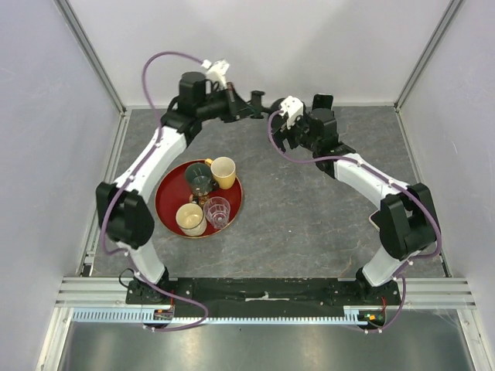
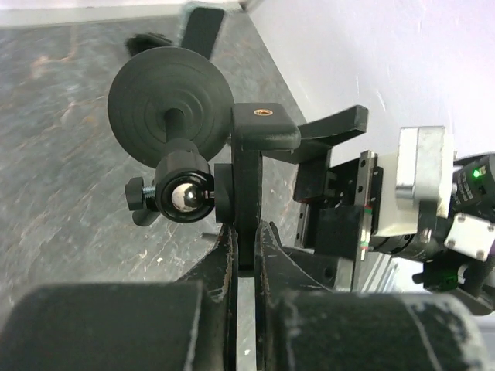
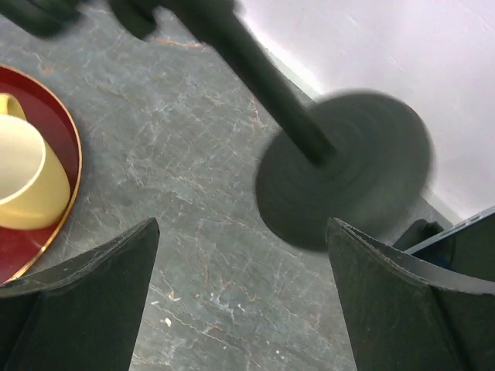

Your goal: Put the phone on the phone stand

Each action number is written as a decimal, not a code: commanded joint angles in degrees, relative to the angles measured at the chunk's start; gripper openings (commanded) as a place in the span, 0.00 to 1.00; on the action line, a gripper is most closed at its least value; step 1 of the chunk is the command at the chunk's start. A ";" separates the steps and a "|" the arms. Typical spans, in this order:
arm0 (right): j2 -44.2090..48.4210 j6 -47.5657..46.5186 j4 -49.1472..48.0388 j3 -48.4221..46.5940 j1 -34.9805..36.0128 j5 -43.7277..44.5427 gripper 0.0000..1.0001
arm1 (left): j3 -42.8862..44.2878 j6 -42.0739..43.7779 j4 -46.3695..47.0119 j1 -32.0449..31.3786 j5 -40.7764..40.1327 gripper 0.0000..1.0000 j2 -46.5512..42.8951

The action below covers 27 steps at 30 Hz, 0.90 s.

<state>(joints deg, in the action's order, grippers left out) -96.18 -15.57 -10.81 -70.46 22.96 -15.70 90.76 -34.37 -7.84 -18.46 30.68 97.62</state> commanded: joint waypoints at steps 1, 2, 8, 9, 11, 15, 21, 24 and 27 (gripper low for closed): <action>3.37 -7.89 -5.81 2.34 -1.07 -2.49 0.95 | 14.96 18.18 -8.58 -3.68 2.65 0.02 5.55; 3.37 -7.98 -5.46 2.25 -1.51 -2.58 0.94 | 16.28 19.76 -10.17 -4.21 2.29 0.02 6.52; 2.23 -6.66 3.46 -2.73 -3.88 -9.86 0.94 | 29.01 36.27 -27.48 -7.99 -3.86 0.02 15.22; 2.23 -6.58 5.95 -4.15 -3.71 -9.00 0.93 | 30.25 37.87 -31.06 -9.13 -5.09 0.02 16.01; 3.54 -5.09 9.04 -6.18 -3.98 -6.11 0.93 | 32.89 42.52 -34.16 -10.54 -5.80 0.02 18.39; 6.97 5.00 5.89 -7.76 -4.24 14.76 0.98 | 32.90 49.12 -40.05 -15.20 -5.10 0.02 19.36; 7.40 31.09 18.00 -17.61 -7.13 43.39 0.98 | 27.11 55.54 -43.32 -17.22 0.51 0.02 15.67; 12.57 42.45 21.44 -13.85 -9.16 41.90 0.98 | 23.77 59.06 -43.58 -17.84 3.77 0.02 12.77; 18.89 51.05 24.68 -6.20 -10.21 43.73 0.98 | 22.27 62.83 -45.16 -20.38 2.81 0.02 11.10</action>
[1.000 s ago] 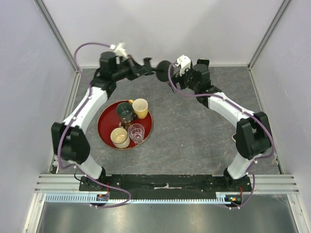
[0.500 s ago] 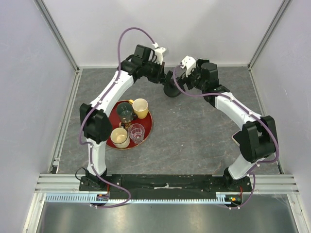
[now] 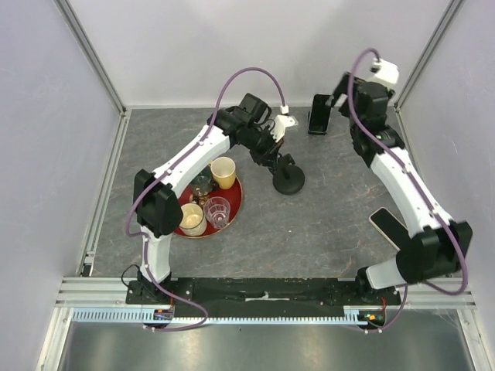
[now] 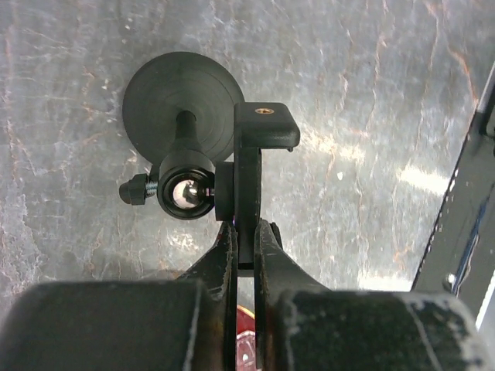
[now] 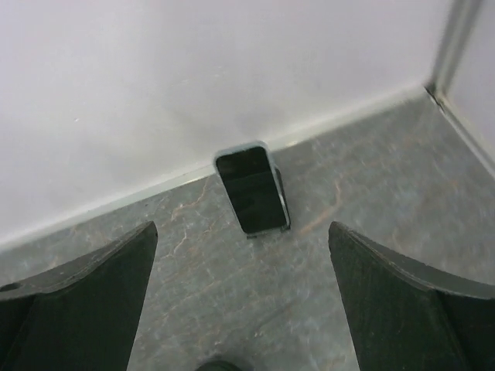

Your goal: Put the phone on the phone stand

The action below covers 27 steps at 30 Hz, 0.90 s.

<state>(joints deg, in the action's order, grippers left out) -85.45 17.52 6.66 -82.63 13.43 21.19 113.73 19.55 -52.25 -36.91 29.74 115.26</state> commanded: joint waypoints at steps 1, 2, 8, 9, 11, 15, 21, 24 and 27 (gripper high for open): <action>9.67 21.38 11.32 9.12 -1.21 8.24 0.98 | -0.62 10.75 -1.27 -2.73 3.40 0.02 -6.72; 10.91 28.38 13.97 10.55 -1.39 11.21 0.98 | -0.53 11.55 -2.23 -4.30 2.53 0.02 -6.80; 16.98 33.99 30.42 16.00 -2.62 10.37 0.98 | -1.32 18.59 -4.88 -9.84 0.77 0.02 -6.63; 17.94 33.99 32.26 16.27 -2.79 10.71 0.98 | -1.32 18.77 -5.23 -10.37 0.33 0.02 -6.11; 19.00 34.25 37.01 17.41 -2.71 10.63 0.98 | -0.62 19.21 -5.67 -11.60 -0.38 0.10 -5.66; 21.29 36.27 42.03 20.57 -4.90 6.86 0.98 | 0.35 18.42 -4.88 -13.10 -1.70 0.50 -4.70; 18.13 35.57 44.15 25.32 -13.16 -4.13 0.98 | 0.27 17.01 -2.51 -14.16 -2.31 0.79 -5.04; 16.81 33.81 44.32 27.08 -20.36 -8.00 0.98 | -2.36 15.78 1.09 -14.16 -2.84 0.80 -7.59; 17.42 33.02 44.67 28.22 -26.69 -8.71 0.98 | -6.57 14.47 6.01 -14.07 -2.93 0.83 -11.88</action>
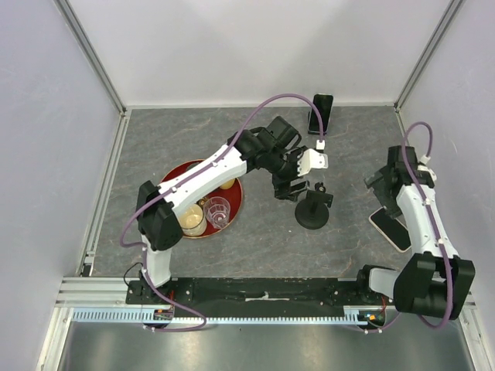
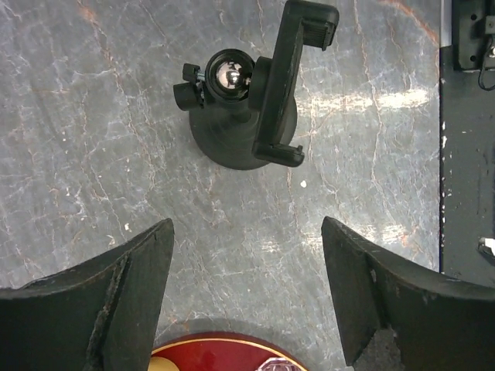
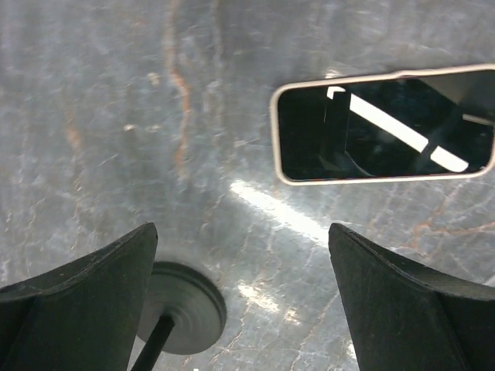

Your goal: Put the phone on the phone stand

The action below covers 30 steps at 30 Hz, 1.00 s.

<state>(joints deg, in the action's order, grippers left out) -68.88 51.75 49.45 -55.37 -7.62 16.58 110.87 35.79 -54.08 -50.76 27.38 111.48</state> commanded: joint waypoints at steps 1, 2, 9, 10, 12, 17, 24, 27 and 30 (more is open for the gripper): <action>1.03 -1.47 1.88 1.58 -9.57 -4.27 0.98 | -5.21 -2.56 9.16 -0.30 -0.48 0.83 -9.43; 1.47 -1.91 2.05 1.85 -11.61 -4.19 0.98 | -6.79 -3.18 11.17 -0.13 -1.18 0.83 -11.18; -2.13 -0.07 1.27 5.00 -23.22 -0.75 0.98 | -23.75 -11.96 33.14 1.45 -9.87 0.95 -26.92; -2.39 0.46 0.83 5.62 -26.10 -1.28 0.98 | -24.29 -13.63 33.78 1.80 -11.02 0.95 -28.24; -1.79 0.81 -2.67 8.25 -28.23 -1.55 0.98 | -25.17 -14.87 34.74 2.86 -13.04 0.96 -28.95; -0.64 0.90 -8.66 12.91 -31.58 -0.93 0.98 | -24.56 -19.17 36.86 6.11 -17.00 0.98 -26.33; -3.97 1.52 -15.43 16.78 -34.74 -0.75 0.98 | -22.19 -18.66 34.57 7.52 -23.33 0.98 -21.75; -5.99 1.34 -20.00 19.25 -34.92 -3.48 0.98 | -22.80 -18.39 34.75 7.61 -24.21 0.98 -21.83; -7.67 -0.59 -24.22 19.78 -34.92 -5.50 0.98 | -23.24 -18.21 35.01 7.70 -23.95 0.98 -22.10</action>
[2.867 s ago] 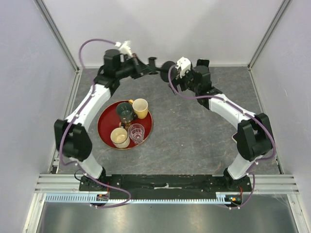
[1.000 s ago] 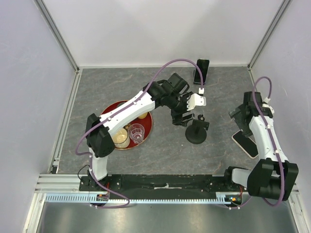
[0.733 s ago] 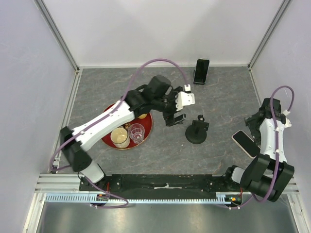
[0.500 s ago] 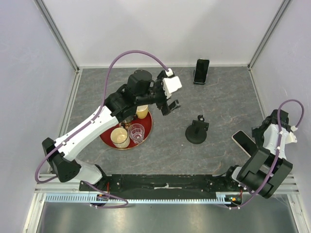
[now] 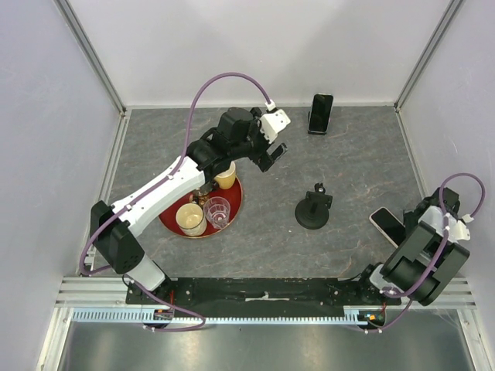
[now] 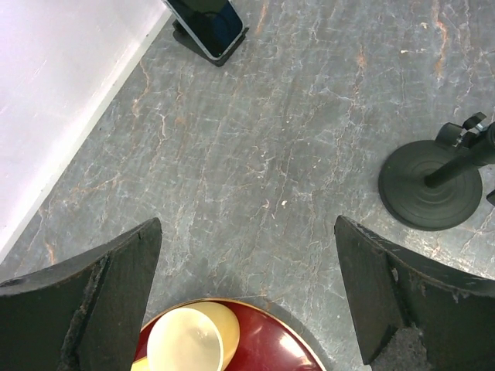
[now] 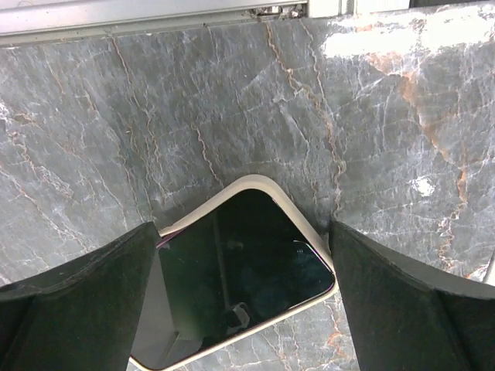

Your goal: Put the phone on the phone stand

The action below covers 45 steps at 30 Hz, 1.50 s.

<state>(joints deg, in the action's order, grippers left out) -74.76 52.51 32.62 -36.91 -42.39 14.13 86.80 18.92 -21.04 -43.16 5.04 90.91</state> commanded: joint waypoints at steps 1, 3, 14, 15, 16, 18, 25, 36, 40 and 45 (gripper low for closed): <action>-2.40 -2.05 -8.53 1.31 -0.06 -3.58 0.98 | 0.65 -1.08 1.88 0.00 -1.87 0.98 -1.62; -3.98 -4.08 -10.99 0.79 0.38 -4.46 0.98 | 0.47 -1.25 2.05 0.70 -1.96 0.98 -1.36; -18.31 -11.81 -14.69 -15.11 23.65 -5.44 0.98 | 0.82 -2.40 1.70 2.73 0.94 0.98 0.58; -18.58 -13.65 -14.17 -16.60 25.15 -4.39 0.98 | 0.82 -2.39 1.61 2.64 0.59 0.98 0.58; -18.58 -14.71 -13.12 -19.58 27.95 -0.46 0.98 | 0.74 -2.13 1.53 2.73 0.50 0.98 0.67; -18.67 -16.12 -10.31 -22.93 30.25 4.91 0.98 | 0.56 -2.22 1.61 2.81 0.15 0.98 0.67; -17.61 -7.00 7.89 -28.66 33.43 14.96 0.98 | 0.03 -2.39 1.88 2.90 1.29 0.98 0.32; -15.59 7.77 14.40 -23.04 33.16 -0.33 0.98 | -0.76 -2.04 1.88 2.81 0.85 0.98 -0.56; -18.04 11.47 14.14 -21.90 32.90 -4.45 0.98 | -0.85 -1.95 1.79 2.82 0.94 0.98 -0.83; -21.48 13.58 13.34 -21.46 32.64 -7.88 0.98 | -0.94 -1.69 1.61 2.90 1.99 0.98 -0.56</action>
<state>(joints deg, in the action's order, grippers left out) -93.86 61.73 45.65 -58.98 -9.34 10.63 85.84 18.26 -20.88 -40.47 5.19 91.46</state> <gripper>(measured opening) 0.982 0.980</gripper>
